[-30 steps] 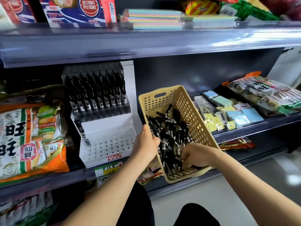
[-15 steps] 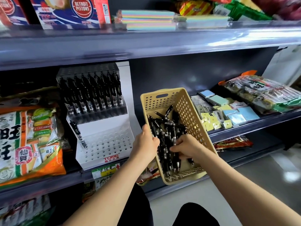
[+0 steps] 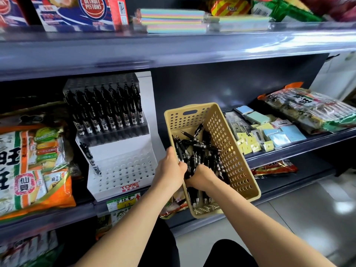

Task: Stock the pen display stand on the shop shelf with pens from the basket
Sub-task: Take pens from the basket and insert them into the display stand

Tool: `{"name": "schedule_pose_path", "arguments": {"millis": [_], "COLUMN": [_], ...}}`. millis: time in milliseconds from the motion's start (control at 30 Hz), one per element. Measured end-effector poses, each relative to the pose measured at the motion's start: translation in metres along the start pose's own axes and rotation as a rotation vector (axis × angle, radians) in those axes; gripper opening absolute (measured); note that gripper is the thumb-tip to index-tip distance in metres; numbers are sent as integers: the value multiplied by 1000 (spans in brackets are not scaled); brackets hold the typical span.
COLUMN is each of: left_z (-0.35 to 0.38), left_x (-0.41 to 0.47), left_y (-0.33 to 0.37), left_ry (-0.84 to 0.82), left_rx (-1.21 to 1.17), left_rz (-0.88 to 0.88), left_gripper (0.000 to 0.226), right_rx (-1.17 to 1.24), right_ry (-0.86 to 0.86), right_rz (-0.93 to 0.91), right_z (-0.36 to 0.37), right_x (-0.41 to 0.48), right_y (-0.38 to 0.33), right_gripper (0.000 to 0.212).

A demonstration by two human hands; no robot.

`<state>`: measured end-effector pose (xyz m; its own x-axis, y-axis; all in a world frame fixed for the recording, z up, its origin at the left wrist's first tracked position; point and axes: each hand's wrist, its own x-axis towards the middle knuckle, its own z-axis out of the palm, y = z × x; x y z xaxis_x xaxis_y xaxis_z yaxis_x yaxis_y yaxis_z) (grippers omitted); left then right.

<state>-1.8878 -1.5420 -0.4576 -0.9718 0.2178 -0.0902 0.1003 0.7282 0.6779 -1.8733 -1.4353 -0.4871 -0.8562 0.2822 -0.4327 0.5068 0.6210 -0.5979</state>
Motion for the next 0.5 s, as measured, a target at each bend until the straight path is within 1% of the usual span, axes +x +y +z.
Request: {"name": "schedule_pose_path", "arguments": {"millis": [33, 67, 133, 300, 333, 400, 433, 500], "left_z": [-1, -2, -3, -5, -6, -8, -9, -10], "left_x": [0, 0, -1, -3, -2, 0, 0, 1], "left_y": [0, 1, 2, 2, 3, 5, 6, 8], "left_ry": [-6, -12, -30, -51, -57, -73, -75, -75], "left_rx": [2, 3, 7, -22, -34, -55, -58, -50], "left_rz": [-1, -4, -8, -9, -15, -30, -36, -37], "left_gripper": [27, 31, 37, 42, 42, 43, 43, 44], "right_rx": [46, 109, 205, 401, 439, 530, 564, 617], "right_ry": [-34, -66, -115, -176, -170, -157, -159, -177], "right_rz": [19, 40, 93, 142, 144, 151, 152, 125], "right_z": [1, 3, 5, 2, 1, -3, -5, -12], "right_x": [1, 2, 4, 5, 6, 5, 3, 0], "right_y": [0, 1, 4, 3, 4, 3, 1, -2], "right_gripper": [20, 18, 28, 30, 26, 7, 2, 1]}}
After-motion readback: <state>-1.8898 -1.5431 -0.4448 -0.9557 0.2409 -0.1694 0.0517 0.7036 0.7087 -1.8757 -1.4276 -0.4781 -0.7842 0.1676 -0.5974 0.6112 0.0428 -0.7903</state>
